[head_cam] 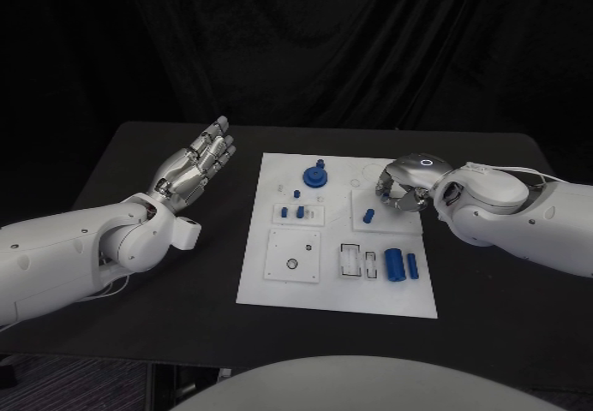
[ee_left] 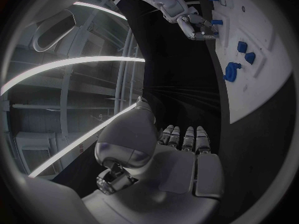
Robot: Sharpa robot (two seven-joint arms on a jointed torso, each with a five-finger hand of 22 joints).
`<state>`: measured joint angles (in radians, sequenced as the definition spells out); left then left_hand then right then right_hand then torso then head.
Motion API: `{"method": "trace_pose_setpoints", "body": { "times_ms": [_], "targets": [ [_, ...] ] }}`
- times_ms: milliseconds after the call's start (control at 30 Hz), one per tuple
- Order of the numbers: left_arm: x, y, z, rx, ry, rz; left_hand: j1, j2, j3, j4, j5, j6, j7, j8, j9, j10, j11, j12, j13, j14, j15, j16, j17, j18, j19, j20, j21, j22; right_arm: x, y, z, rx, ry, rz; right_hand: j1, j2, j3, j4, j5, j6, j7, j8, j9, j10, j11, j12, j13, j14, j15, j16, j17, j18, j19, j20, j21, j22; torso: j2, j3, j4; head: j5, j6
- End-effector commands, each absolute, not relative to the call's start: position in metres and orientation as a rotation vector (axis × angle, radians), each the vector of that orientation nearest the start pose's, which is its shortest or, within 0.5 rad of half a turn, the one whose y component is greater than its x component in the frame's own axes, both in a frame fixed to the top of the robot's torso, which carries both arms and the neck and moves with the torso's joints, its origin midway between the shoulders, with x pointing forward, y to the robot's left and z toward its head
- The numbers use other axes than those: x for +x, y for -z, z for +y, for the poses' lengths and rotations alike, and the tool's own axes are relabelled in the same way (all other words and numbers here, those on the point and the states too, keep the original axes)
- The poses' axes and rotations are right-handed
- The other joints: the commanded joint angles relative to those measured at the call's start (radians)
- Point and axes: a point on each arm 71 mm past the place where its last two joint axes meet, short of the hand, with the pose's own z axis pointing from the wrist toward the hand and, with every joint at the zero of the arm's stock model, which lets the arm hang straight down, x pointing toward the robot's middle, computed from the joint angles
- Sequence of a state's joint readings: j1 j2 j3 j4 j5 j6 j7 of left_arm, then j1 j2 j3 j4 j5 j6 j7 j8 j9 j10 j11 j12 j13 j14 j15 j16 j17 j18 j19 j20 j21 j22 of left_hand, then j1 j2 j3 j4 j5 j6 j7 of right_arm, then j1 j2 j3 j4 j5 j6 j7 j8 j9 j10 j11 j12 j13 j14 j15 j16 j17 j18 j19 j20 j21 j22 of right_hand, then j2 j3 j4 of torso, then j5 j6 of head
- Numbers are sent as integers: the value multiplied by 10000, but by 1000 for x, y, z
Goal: Assemble the parts on the task board
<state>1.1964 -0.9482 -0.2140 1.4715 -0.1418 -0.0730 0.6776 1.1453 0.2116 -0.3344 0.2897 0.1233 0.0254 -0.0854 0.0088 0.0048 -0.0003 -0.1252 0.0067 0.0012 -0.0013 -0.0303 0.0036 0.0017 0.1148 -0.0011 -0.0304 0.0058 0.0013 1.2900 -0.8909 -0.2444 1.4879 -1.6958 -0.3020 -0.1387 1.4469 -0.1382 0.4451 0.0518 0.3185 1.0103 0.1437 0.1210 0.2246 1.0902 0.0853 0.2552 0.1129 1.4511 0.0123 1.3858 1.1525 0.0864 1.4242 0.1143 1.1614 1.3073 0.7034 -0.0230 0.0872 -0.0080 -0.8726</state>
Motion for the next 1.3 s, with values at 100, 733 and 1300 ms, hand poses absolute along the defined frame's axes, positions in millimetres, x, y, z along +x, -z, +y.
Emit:
{"method": "trace_pose_setpoints", "body": {
  "times_ms": [100,733,1300],
  "targets": [
    [459,214,266,-7778,17573,13297,220,4,103,1,161,-8,146,-30,11,3,135,-67,-12,13,-1088,-36,-17,-116,11,-755,-58,-13,476,219,-242,-4234,-3632,17029,64,-7,94,-29,-105,78,33,39,25,81,-10,-55,8,-2,-82,-40,-14,-15,19,-67,-38,1514,2,-4,-3,59,0],
    [459,215,263,-7848,17711,13502,592,58,220,7,702,8,331,-27,14,3,367,-67,-12,13,-779,-36,-17,-121,11,-446,-58,-13,473,219,-245,-4224,-3547,17206,-469,-241,254,160,-914,-374,184,-305,18,-354,182,-586,-128,-83,73,-141,-227,5,-77,26,-270,1448,-3,0,-11,95,0],
    [460,216,262,-7868,17781,13595,927,54,281,1,1150,91,469,-11,30,3,541,-67,-12,13,-509,-36,-17,-92,11,-143,-58,-13,473,221,-249,-4181,-3308,17465,-558,-314,182,243,-1266,-480,92,-374,16,-477,203,-707,-136,-252,112,-308,-577,87,-231,116,-653,1345,-15,2,-5,70,0]
  ]
}}
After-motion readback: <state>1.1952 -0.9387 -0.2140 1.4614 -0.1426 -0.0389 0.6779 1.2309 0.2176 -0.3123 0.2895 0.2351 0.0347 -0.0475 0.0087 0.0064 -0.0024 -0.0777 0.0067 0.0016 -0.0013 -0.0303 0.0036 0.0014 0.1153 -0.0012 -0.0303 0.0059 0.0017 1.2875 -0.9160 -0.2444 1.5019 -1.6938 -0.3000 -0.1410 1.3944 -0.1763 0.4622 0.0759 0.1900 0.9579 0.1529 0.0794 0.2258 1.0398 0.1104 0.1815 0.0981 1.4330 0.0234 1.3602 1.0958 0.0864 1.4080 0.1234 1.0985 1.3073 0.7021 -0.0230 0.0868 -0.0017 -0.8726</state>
